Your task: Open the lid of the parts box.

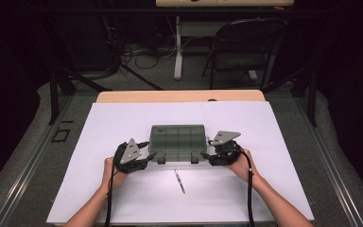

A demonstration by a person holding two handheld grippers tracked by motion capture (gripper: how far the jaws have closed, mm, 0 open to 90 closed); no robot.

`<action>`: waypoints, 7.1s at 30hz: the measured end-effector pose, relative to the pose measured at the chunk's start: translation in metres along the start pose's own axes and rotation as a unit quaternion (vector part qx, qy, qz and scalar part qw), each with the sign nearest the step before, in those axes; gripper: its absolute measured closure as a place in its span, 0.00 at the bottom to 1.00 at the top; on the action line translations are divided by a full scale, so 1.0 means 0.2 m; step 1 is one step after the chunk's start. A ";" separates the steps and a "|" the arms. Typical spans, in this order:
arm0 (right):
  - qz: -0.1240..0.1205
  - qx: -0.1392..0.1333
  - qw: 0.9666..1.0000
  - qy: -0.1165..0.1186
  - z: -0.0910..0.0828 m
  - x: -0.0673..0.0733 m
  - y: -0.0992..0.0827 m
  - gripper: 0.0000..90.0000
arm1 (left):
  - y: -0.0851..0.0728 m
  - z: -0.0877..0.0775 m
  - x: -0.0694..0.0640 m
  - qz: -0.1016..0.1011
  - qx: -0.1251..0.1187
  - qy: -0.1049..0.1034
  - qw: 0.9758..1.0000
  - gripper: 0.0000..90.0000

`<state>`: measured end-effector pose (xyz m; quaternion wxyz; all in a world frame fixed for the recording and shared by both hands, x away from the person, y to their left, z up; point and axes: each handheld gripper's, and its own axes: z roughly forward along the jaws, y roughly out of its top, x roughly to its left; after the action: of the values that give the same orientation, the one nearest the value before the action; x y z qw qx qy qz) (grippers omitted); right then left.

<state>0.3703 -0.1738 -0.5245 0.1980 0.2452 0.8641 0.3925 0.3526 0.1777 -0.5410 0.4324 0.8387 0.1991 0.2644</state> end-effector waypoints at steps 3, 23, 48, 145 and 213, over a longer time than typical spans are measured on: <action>-0.013 -0.002 1.000 -0.009 0.00 0.01 0.00 0.51 | 0.00 0.00 0.00 -0.001 -0.004 0.002 1.000 0.55; -0.037 -0.026 0.998 -0.040 -0.02 0.04 0.01 0.61 | 0.02 -0.01 0.00 -0.010 -0.007 0.014 1.000 0.56; -0.035 -0.039 0.997 -0.059 -0.04 0.05 0.02 0.66 | 0.06 -0.03 0.02 -0.037 -0.010 0.015 0.999 0.59; 0.049 -0.042 0.993 -0.095 0.01 -0.23 0.31 0.88 | 0.26 0.07 0.37 -0.082 -0.021 0.024 0.996 0.88; 0.125 0.005 0.985 -0.116 0.28 -0.35 0.23 0.90 | 0.14 0.37 0.45 -0.153 0.026 0.050 0.987 0.84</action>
<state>0.4698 -0.1550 -0.5127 0.2446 0.3964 0.7998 0.3786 0.4715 0.1668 -0.5287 0.4354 0.7949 0.3532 0.2320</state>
